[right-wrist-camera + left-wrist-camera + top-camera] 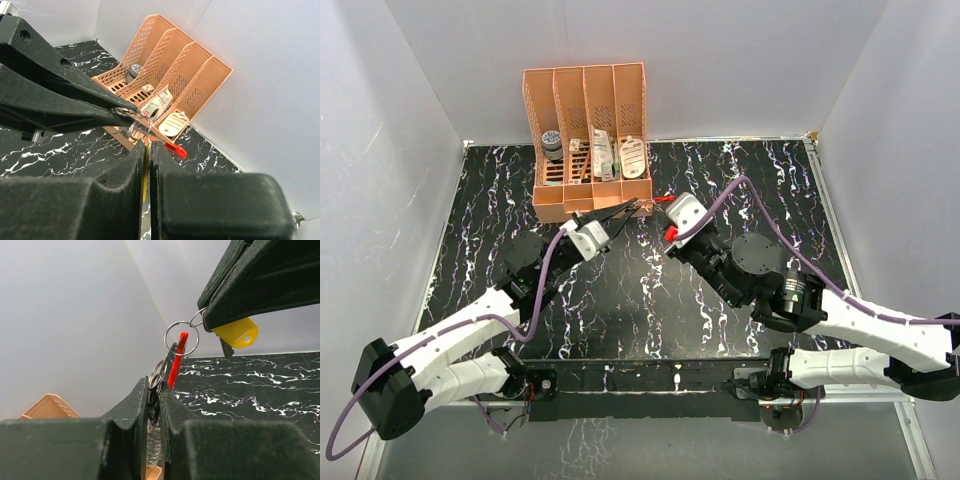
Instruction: Remove the keys from the keyring
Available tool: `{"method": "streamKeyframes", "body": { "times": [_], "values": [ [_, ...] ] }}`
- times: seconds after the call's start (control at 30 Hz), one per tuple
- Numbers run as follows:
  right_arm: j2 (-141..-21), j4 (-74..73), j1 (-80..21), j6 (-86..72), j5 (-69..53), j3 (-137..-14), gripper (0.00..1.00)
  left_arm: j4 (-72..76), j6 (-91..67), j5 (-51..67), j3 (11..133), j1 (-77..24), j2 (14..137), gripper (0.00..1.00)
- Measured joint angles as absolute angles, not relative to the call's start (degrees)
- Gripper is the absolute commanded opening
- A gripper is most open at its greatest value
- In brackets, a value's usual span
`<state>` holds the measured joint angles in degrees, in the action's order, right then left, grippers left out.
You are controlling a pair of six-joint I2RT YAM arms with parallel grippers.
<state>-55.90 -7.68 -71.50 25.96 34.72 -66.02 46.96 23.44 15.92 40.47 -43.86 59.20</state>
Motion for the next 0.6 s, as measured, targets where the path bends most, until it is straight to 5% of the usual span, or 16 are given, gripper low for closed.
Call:
{"method": "streamKeyframes", "body": {
  "times": [0.6],
  "values": [
    [-58.35,-2.68,-72.34,32.77,33.63,-66.02,0.0,45.45,23.53,16.08,36.93,-42.92,53.01,0.0]
  ]
}}
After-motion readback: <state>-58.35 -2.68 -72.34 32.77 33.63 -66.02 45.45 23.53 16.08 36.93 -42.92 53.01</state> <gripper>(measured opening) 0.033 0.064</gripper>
